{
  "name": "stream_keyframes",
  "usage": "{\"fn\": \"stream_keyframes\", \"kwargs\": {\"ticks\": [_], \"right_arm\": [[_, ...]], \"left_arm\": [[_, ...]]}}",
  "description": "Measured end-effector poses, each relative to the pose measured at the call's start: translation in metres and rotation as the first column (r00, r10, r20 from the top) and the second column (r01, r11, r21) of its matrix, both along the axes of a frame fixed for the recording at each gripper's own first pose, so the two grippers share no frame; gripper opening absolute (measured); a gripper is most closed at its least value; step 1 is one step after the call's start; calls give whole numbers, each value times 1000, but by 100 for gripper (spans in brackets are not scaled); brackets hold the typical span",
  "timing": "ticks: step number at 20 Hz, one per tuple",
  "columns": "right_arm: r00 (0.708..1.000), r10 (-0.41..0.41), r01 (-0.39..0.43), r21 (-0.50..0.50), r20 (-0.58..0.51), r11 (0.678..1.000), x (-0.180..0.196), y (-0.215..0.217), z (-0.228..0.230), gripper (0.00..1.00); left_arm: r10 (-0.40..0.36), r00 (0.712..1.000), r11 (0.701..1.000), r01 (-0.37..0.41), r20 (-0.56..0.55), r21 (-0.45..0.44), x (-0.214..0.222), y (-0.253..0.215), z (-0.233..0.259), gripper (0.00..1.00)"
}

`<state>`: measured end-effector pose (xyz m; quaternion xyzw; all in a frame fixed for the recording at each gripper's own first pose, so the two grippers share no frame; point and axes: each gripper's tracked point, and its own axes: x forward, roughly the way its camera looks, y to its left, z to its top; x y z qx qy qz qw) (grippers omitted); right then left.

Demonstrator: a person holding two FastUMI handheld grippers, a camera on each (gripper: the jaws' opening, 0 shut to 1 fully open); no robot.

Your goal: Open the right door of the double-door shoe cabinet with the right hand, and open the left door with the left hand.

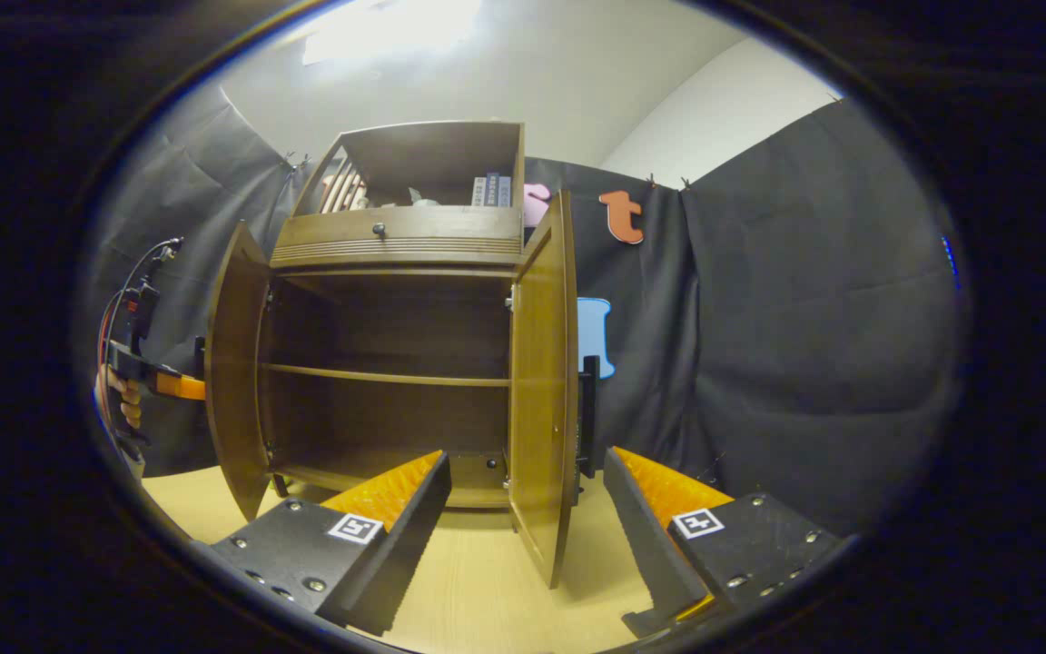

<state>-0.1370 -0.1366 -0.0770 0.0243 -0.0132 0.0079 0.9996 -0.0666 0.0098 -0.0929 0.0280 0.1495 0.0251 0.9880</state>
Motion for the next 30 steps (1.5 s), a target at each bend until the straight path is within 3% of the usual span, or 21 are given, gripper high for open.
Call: {"fn": "stream_keyframes", "kwargs": {"ticks": [4, 9, 10, 13, 17, 23, 24, 27, 29, 30], "right_arm": [[1000, 0, 0, -10, 3, 1000, 1, 7, 5, 100], [1000, 4, -4, -11, 4, 1000, 0, 7, 0, 100], [1000, 5, -5, -13, 8, 1000, 1, 8, 1, 100], [1000, 15, -15, -16, 22, 1000, 4, 14, 4, 100], [999, 31, -31, -28, 23, 999, 5, 23, 1, 100], [999, 32, -32, -31, 16, 999, 10, 27, -4, 100], [1000, 22, -22, -18, 15, 1000, 11, 25, -5, 100], [1000, 24, -24, 30, -6, 999, 13, 31, -12, 100], [999, 31, -30, 26, -27, 999, 18, 34, -12, 100], [999, 24, -24, 16, -27, 1000, 20, 33, -8, 100]], "left_arm": [[15, 1000, 1000, -15, 5, 0, -9, 17, 3, 19], [147, 989, 986, -148, 16, 76, -22, 74, 9, 8], [131, 991, 990, -132, 29, 51, -22, 76, 13, 3], [113, 993, 993, -113, 14, -30, -25, 91, 15, 4], [33, 999, 999, -32, 11, -24, -26, 102, 15, 2], [-45, 999, 994, 47, 16, -99, -27, 130, 16, 8], [-47, 998, 993, 50, 32, -106, -27, 131, 18, 21], [-32, 998, 994, 37, 49, -105, -29, 134, 18, 25], [-15, 999, 995, 19, 41, -101, -32, 136, 16, 49], [-4, 999, 995, 8, 37, -95, -35, 137, 15, 51]]}}
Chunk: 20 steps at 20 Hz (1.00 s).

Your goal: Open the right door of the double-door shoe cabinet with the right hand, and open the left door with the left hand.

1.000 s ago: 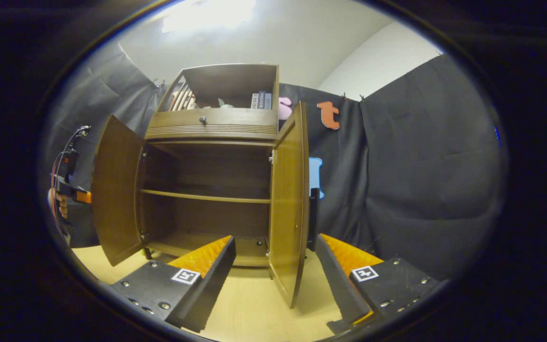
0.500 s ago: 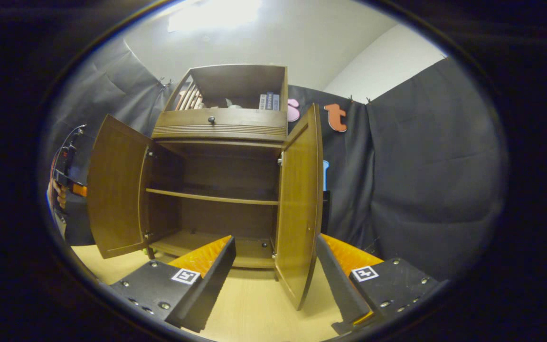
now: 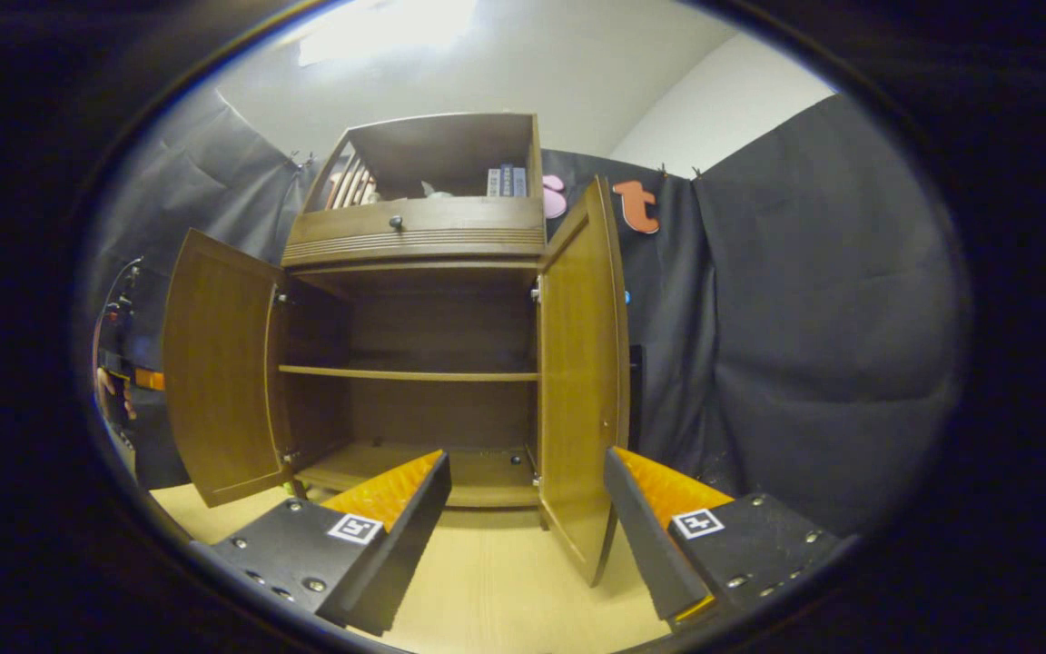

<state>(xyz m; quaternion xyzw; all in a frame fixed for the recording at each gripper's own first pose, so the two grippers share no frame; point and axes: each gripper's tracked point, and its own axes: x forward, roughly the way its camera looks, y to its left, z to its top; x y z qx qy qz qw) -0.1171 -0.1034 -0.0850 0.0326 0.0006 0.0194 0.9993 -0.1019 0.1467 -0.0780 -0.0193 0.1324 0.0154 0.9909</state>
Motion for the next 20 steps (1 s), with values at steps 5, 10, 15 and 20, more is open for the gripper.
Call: {"fn": "stream_keyframes", "kwargs": {"ticks": [5, 10, 15, 20], "right_arm": [[999, 40, -40, -20, 13, 999, 8, 26, 22, 100], [998, 61, -61, -48, 0, 997, 12, 47, 31, 100], [994, 107, -107, -59, 4, 993, 11, 64, 41, 97], [991, 132, -131, -36, 25, 991, 8, 64, 48, 97]], "left_arm": [[80, 997, 996, -81, 14, 40, -15, 11, 3, 77], [120, 993, 991, -119, -5, 66, -18, 14, 3, 87], [203, 979, 976, -202, -7, 76, -32, 17, 23, 94], [253, 965, 960, -260, 77, 107, -48, 0, 67, 90]]}}
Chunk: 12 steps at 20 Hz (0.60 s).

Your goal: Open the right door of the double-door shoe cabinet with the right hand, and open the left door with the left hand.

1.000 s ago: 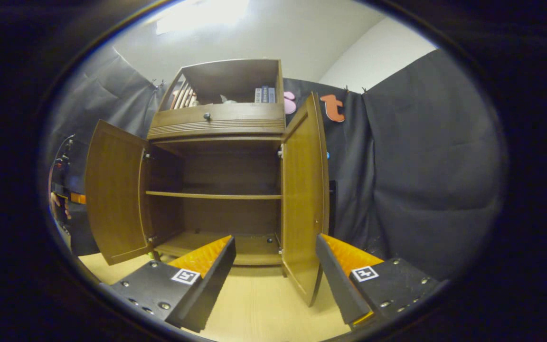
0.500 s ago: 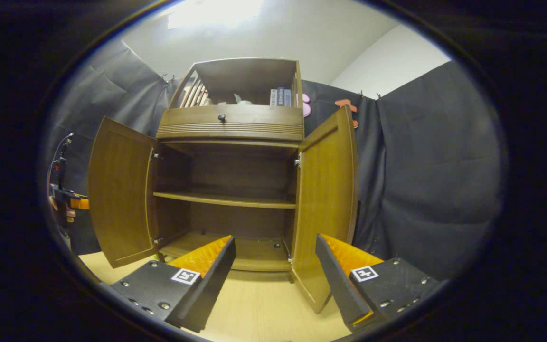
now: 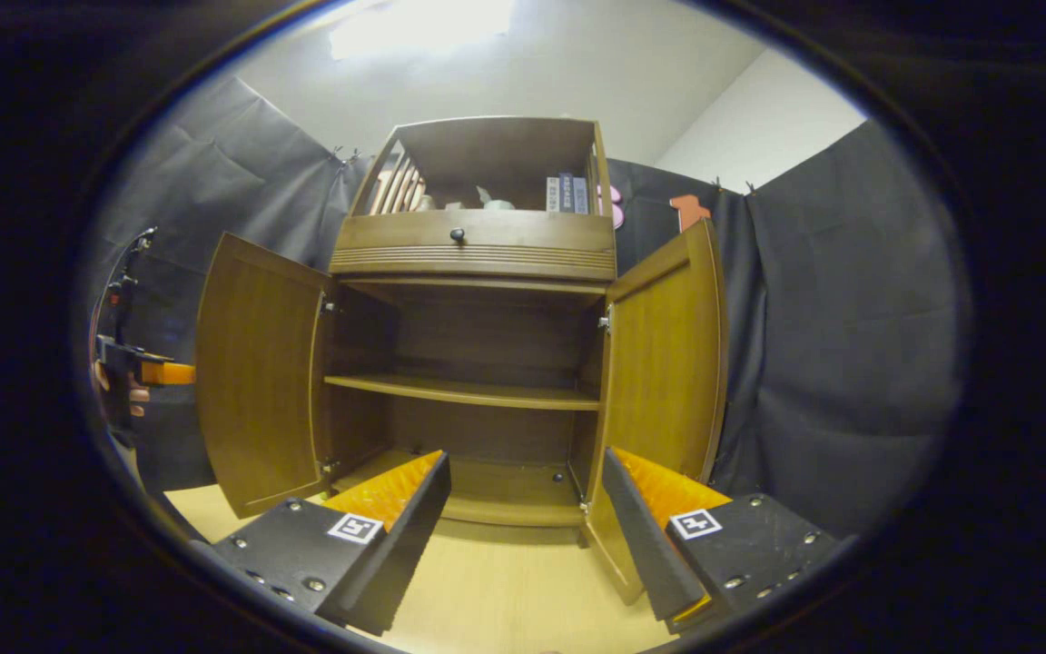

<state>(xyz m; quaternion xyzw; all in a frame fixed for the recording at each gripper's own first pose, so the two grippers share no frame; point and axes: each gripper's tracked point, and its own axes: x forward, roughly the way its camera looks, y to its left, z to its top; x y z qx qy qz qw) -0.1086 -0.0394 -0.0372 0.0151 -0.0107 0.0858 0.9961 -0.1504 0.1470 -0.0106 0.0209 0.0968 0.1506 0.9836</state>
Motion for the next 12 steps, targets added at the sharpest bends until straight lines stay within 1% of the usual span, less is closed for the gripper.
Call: {"fn": "stream_keyframes", "kwargs": {"ticks": [2, 3, 5, 6, 7, 8, 9, 12], "right_arm": [[1000, -7, 7, 3, 0, 1000, -1, -6, 0, 99], [1000, -14, 13, 6, 4, 1000, -1, -9, 1, 99], [1000, -17, 17, 10, 14, 1000, -2, -14, 4, 97], [1000, -17, 17, 11, 19, 1000, -3, -15, 6, 99], [1000, -17, 17, 10, 22, 1000, -4, -15, 7, 97], [1000, -14, 14, 6, 22, 1000, -4, -16, 8, 99], [1000, -11, 11, 2, 22, 1000, -5, -15, 7, 99], [1000, -3, 3, -3, 21, 1000, -6, -12, 5, 99]], "left_arm": [[-16, 999, 1000, 16, 29, -4, 2, -14, 12, 91], [-27, 999, 1000, 27, 33, -13, 5, -22, 14, 95], [-32, 999, 999, 34, 42, -31, 8, -33, 17, 95], [-33, 998, 999, 34, 46, -38, 10, -38, 20, 91], [-32, 998, 998, 35, 47, -48, 12, -44, 21, 95], [-32, 998, 998, 34, 46, -58, 13, -52, 20, 93], [-41, 998, 997, 44, 50, -64, 16, -62, 22, 92], [-84, 994, 993, 89, 65, -77, 23, -91, 25, 92]]}}
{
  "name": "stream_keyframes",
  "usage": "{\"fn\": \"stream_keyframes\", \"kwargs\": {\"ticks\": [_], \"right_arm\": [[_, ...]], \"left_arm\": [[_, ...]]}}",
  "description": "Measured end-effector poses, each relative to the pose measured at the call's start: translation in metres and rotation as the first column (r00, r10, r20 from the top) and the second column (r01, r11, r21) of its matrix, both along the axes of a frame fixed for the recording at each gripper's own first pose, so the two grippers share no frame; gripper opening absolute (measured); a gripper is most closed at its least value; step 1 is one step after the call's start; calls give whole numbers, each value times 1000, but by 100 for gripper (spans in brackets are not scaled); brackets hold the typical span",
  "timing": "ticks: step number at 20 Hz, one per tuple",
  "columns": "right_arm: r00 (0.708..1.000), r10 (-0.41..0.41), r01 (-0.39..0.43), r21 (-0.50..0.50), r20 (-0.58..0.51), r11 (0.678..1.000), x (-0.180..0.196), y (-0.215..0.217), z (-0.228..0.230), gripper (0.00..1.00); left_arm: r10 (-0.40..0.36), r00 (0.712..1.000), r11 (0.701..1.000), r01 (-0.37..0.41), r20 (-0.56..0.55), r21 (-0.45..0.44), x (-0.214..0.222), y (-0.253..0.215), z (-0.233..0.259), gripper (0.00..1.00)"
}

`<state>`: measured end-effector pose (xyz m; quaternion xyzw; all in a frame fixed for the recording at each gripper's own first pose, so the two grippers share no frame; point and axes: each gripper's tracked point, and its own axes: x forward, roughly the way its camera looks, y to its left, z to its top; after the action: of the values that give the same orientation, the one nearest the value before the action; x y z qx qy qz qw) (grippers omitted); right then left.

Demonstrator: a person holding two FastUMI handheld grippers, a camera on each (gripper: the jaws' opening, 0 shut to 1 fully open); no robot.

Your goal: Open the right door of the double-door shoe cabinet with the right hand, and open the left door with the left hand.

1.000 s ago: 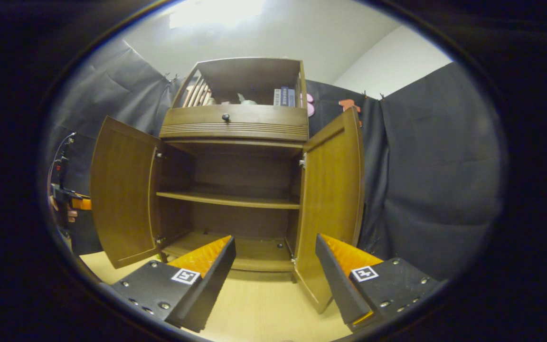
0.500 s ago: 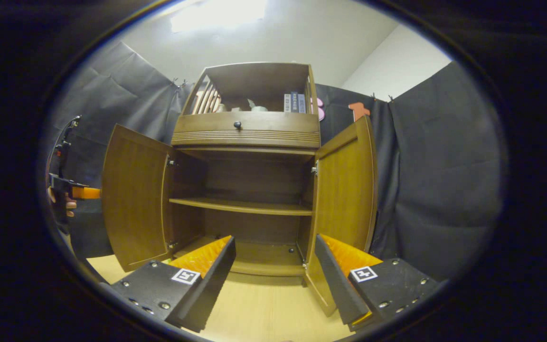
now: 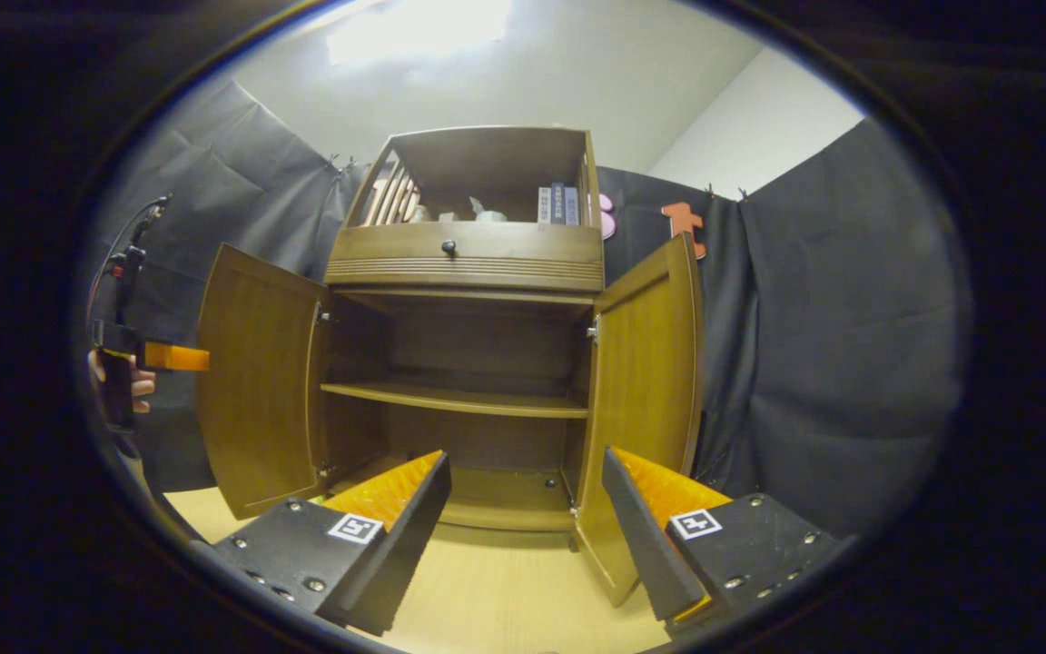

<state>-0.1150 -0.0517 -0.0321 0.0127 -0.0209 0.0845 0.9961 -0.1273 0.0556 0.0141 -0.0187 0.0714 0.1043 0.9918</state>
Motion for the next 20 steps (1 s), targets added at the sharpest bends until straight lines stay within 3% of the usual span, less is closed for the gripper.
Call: {"fn": "stream_keyframes", "kwargs": {"ticks": [2, 3, 4, 5, 10, 12, 14, 15, 17, 18, 19, 20], "right_arm": [[1000, 5, -5, 4, -1, 1000, 0, 0, 1, 97], [1000, 4, -4, 10, 1, 1000, -1, -3, 1, 97], [1000, -1, 1, 21, 6, 1000, -2, -7, 2, 97], [1000, -7, 7, 32, 11, 999, -2, -11, 2, 97], [1000, -24, 24, 49, 16, 999, -6, -25, -4, 97], [1000, -15, 14, 50, 21, 999, -10, -26, -7, 97], [1000, 5, -6, 51, 31, 999, -14, -23, -8, 97], [999, 11, -13, 50, 33, 999, -15, -21, -10, 99], [999, 30, -31, 30, 39, 999, -16, -16, -14, 97], [998, 32, -34, 27, 53, 999, -20, -15, -15, 99], [997, 41, -43, 25, 63, 999, -22, -12, -16, 99], [996, 53, -55, 25, 77, 998, -25, -9, -20, 97]], "left_arm": [[-25, 1000, 1000, 25, 4, 4, 6, -18, 2, 96], [-27, 1000, 1000, 27, 9, 10, 10, -25, 2, 92], [-24, 1000, 1000, 24, 14, 10, 13, -31, 1, 95], [-27, 1000, 1000, 27, 16, 8, 17, -38, 0, 92], [-65, 998, 998, 65, 17, -9, 39, -84, -9, 95], [-93, 994, 995, 94, 56, -19, 47, -105, -7, 92], [-93, 994, 996, 93, 59, -9, 50, -117, -13, 95], [-89, 994, 996, 88, 56, 5, 52, -122, -15, 92], [-79, 995, 996, 78, 53, 32, 55, -134, -20, 95], [-80, 995, 996, 78, 56, 38, 56, -141, -22, 91], [-85, 995, 996, 83, 60, 42, 57, -148, -24, 95], [-91, 994, 995, 88, 65, 44, 58, -154, -27, 92]]}}
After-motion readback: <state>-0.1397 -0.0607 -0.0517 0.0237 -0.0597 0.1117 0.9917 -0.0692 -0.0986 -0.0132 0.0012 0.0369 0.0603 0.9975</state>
